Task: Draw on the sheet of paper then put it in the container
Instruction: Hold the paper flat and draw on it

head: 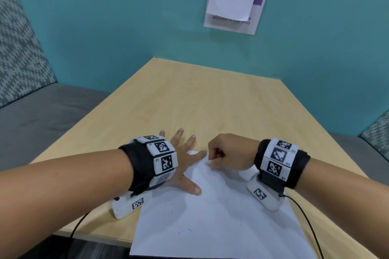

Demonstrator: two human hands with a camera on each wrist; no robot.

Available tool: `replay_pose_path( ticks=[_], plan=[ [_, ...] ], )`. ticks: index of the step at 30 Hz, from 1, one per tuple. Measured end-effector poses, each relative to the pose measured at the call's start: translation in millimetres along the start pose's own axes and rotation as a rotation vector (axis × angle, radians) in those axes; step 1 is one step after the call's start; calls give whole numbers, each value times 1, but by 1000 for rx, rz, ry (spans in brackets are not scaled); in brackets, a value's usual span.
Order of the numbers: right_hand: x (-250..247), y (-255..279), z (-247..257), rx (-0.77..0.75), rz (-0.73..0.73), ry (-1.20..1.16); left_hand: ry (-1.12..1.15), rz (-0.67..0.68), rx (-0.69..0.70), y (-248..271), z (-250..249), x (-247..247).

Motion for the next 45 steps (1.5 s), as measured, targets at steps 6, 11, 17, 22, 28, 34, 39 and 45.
replay_pose_path(
  ticks=[6, 11, 17, 22, 28, 34, 39, 45],
  plan=[
    [20, 12, 24, -93, 95, -19, 15, -21, 21, 1, -1, -2],
    [-5, 10, -12, 48, -8, 16, -9, 15, -9, 0, 2, 2],
    [-3, 14, -24, 84, 6, 3, -15, 0, 11, -3, 3, 2],
    [-3, 13, -28, 90, 9, -10, -37, -7, 90, 0, -19, -15],
    [11, 22, 0, 0, 63, 4, 3, -8, 128, -6, -24, -18],
    [-5, 21, -13, 52, 22, 26, 32, -11, 110, -13, -17, -9],
    [20, 23, 20, -73, 120, -10, 50, 10, 113, -8, -20, -12],
    [8, 17, 4, -18, 53, 8, 43, -9, 105, -10, -19, -12]
  ],
)
Point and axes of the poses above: each hand's wrist, its own y-axis away from the middle knuckle, its own x-axis out of the palm, z = x × y, the point moved 9 cm from there along -y, towards the middle knuckle, and after that the axes turned 5 degrees about z, right-handed, at the moved point
